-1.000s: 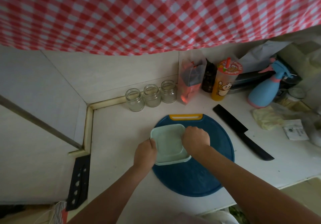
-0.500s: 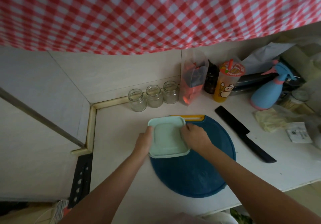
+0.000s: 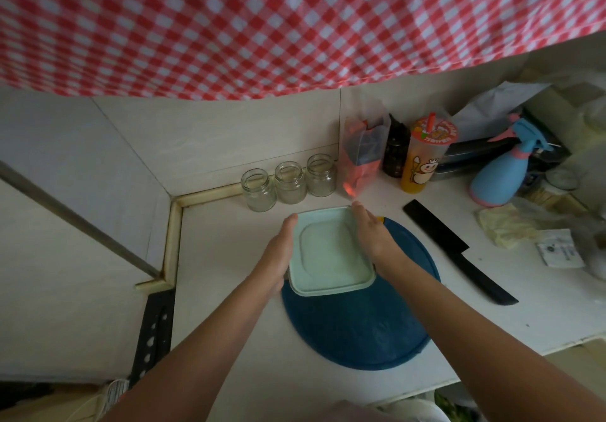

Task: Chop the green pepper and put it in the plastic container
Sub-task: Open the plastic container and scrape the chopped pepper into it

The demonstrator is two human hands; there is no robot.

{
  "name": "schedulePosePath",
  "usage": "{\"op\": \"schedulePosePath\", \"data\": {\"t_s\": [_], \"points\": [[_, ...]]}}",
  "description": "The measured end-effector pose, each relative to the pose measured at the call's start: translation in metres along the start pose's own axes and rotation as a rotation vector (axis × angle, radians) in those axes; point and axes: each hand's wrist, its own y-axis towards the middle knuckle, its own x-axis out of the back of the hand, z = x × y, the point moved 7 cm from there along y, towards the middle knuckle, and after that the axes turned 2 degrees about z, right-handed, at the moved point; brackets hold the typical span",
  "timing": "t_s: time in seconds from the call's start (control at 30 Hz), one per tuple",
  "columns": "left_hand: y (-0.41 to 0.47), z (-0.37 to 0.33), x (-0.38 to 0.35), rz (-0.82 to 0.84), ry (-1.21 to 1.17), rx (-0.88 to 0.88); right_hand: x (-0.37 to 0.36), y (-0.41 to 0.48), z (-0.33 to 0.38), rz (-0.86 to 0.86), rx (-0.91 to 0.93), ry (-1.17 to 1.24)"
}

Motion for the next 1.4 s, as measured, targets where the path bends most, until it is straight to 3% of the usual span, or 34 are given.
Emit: {"op": "schedulePosePath", "data": {"t_s": [0.1, 0.3, 0.43, 0.63, 0.87, 1.1, 1.23, 1.4], "points": [[0.003, 0.001, -0.002, 0.011, -0.041, 0.032, -0.002, -0.003, 0.004, -0.007, 0.045, -0.009], [0.002, 0.000, 0.009, -0.197, 0.150, -0.064, -0.001, -0.006, 0.007, -0.022, 0.089, -0.058], [0.002, 0.002, 0.013, -0.243, 0.151, -0.105, 0.000, -0.005, 0.004, -0.020, 0.099, -0.050], [-0.003, 0.006, 0.008, -0.212, 0.029, -0.073, 0.000, -0.004, 0.006, -0.024, 0.122, -0.079], [-0.018, 0.008, -0.014, 0.011, -0.132, -0.137, 0.017, 0.008, 0.021, -0.134, 0.049, 0.080], [-0.022, -0.004, -0.006, -0.133, -0.214, -0.265, 0.000, -0.002, 0.017, -0.088, 0.021, 0.212], [-0.026, 0.004, -0.011, -0.145, -0.213, -0.304, 0.005, -0.011, 0.009, -0.146, 0.024, 0.211], [-0.026, 0.006, -0.019, -0.111, -0.255, -0.316, 0.016, -0.028, 0.017, -0.246, 0.200, 0.150]]}}
